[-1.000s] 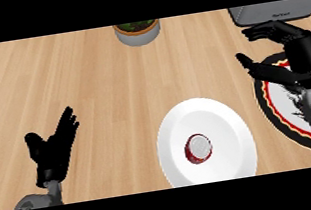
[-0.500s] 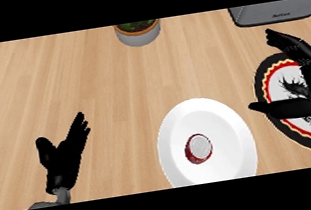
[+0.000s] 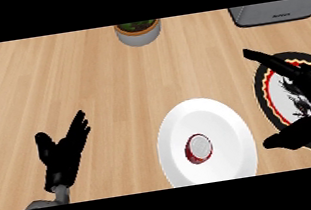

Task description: Pick the can from the plate and place it in the plate

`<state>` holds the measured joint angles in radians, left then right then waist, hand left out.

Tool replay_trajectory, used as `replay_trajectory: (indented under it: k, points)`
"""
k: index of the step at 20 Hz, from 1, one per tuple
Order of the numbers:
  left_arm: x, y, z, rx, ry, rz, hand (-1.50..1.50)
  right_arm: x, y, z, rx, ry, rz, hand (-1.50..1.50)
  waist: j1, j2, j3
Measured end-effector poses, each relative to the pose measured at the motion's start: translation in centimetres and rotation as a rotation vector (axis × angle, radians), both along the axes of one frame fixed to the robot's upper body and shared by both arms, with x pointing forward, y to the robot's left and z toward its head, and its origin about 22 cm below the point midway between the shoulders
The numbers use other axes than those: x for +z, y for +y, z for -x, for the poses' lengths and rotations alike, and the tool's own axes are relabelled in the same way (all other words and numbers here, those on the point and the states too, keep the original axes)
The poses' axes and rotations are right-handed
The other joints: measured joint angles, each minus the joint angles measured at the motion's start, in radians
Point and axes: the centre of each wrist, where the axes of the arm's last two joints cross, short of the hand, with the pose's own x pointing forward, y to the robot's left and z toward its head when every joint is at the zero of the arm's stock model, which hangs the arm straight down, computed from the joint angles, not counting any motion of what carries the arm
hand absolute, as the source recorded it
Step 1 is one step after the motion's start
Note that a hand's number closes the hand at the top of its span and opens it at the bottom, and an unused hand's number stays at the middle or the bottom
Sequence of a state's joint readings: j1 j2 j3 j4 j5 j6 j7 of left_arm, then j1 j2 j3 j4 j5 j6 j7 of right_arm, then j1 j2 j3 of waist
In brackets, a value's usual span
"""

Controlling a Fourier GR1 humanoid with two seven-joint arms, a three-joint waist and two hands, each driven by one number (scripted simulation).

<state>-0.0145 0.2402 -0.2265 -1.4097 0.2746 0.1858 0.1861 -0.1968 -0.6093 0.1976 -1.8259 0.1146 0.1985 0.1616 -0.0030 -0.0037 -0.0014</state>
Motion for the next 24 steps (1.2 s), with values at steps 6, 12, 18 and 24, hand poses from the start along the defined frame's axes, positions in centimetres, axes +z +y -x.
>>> replay_trajectory:
  k: [6,12,18,24]
  points:
    - [-0.3,0.1,0.2,-0.005,0.001,-0.004,0.00,0.2,4.4,1.2,0.005,0.063,0.141,-1.50,0.004,0.002,0.001]
    - [-0.3,0.5,-0.3,-0.003,0.000,-0.002,0.00,-0.7,8.2,2.7,-0.011,0.088,0.219,-1.50,0.004,0.003,0.001]
    - [0.1,0.2,0.4,-0.005,0.001,0.000,0.00,-2.7,9.8,3.2,-0.001,0.167,0.269,-1.50,0.006,0.003,0.001]
    - [-0.7,-0.2,0.6,-0.005,-0.011,-0.001,0.00,-4.3,11.5,3.6,0.013,0.198,0.271,-1.50,0.005,0.003,0.002]
